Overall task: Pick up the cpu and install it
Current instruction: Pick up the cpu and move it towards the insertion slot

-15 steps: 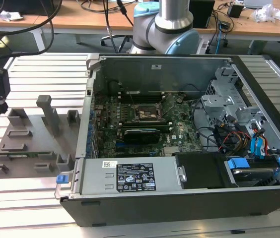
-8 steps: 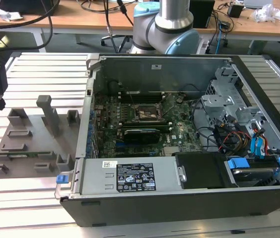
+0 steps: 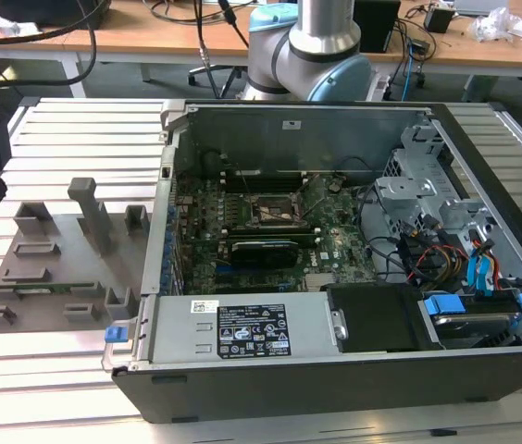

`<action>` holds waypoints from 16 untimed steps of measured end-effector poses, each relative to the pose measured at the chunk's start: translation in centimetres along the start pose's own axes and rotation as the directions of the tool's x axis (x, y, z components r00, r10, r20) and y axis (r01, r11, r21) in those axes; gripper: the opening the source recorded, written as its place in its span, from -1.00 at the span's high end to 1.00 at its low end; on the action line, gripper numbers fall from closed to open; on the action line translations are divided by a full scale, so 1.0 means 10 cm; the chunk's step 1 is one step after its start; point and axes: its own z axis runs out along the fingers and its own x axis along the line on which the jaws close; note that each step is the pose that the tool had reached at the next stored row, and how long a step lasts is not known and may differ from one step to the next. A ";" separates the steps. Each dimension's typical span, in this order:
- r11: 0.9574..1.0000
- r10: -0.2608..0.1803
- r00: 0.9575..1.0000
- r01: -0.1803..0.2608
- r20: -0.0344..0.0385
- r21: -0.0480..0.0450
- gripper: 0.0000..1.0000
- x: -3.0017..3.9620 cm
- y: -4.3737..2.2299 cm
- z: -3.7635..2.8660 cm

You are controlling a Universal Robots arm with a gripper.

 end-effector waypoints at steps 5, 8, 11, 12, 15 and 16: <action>1.000 0.000 1.000 0.000 -0.001 0.006 -0.09 -0.004 -0.006 -0.068; 1.000 0.000 1.000 0.000 -0.001 0.006 -0.09 -0.005 -0.008 -0.093; 1.000 0.000 1.000 0.000 -0.001 0.008 -0.09 -0.005 -0.011 -0.118; 1.000 0.000 1.000 0.000 -0.001 0.009 -0.09 -0.005 -0.011 -0.126; 1.000 0.000 1.000 0.000 -0.001 0.010 -0.09 -0.006 -0.014 -0.151; 1.000 0.000 1.000 0.000 -0.001 0.010 -0.09 -0.006 -0.014 -0.158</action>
